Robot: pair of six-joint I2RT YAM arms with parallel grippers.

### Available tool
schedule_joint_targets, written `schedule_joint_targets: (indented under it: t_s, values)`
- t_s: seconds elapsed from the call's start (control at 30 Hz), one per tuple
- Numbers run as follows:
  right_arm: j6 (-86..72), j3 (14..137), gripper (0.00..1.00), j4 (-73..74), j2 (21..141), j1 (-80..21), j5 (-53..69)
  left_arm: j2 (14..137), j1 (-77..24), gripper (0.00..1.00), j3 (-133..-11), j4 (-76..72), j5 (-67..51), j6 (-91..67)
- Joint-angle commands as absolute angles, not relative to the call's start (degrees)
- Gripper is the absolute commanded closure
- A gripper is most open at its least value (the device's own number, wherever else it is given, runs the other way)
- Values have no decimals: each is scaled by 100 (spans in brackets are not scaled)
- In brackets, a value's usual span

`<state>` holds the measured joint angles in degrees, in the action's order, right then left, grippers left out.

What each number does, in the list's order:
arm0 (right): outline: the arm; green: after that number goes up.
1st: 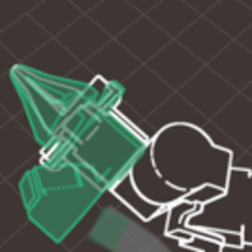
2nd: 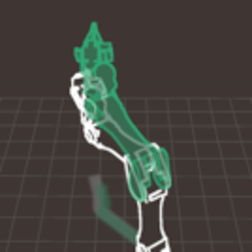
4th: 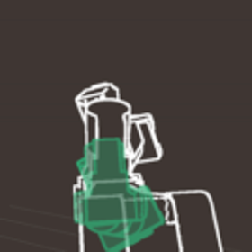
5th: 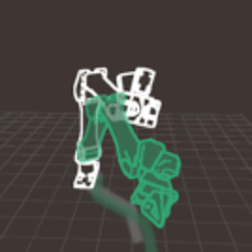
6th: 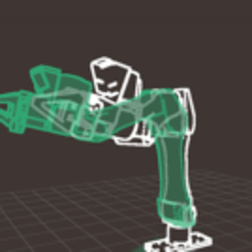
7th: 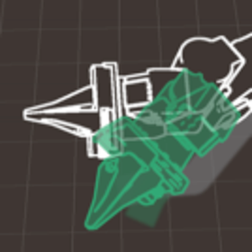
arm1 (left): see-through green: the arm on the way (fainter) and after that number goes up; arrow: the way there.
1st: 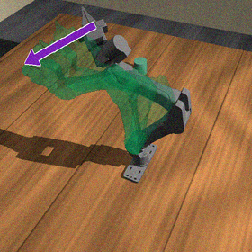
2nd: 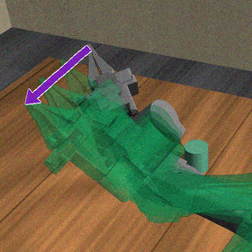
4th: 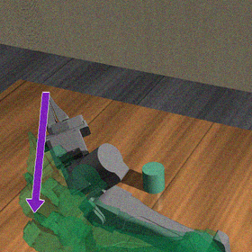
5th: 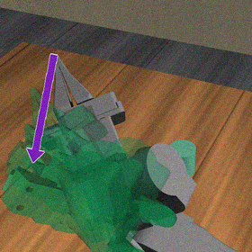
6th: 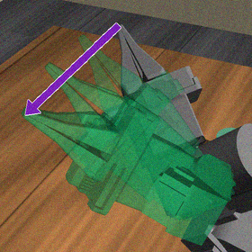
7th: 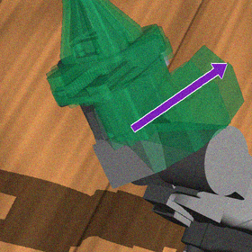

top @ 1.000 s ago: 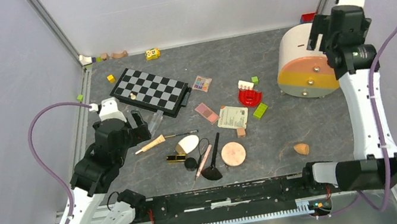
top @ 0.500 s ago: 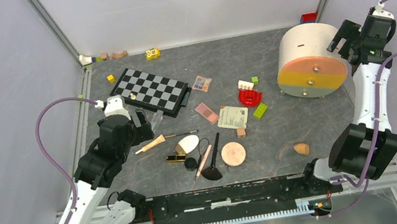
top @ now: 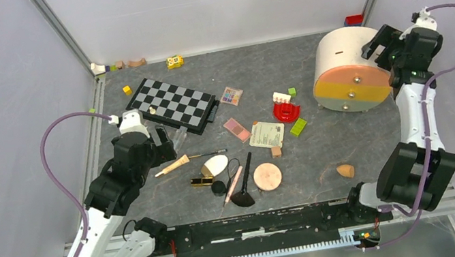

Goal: Organize the makeup
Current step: Move the storage box to the center of the board.

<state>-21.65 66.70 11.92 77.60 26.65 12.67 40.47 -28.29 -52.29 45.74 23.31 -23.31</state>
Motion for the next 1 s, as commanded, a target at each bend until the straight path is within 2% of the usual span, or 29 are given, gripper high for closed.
schedule_joint_targets:
  t_s: [0.0, 0.23, 0.7, 0.97]
  values:
    - [-2482, 6083, 3, 1354, 7552, 2111, 1801, 4025, -2805, 0, -5253, 4403, 2248, -2298]
    - [-3077, 5673, 2, 721, 7497, 1421, 1641, 4077, -2806, 0, -5256, 4403, 2230, -2303]
    - [-2563, 6823, 1, 817, 8325, 593, 1569, 4203, -2810, 0, -5261, 4402, 2189, -2285]
    - [-2091, 7217, 1, 1552, 7430, 554, 246, 4207, -2808, 0, -5256, 4411, 2217, -2285]
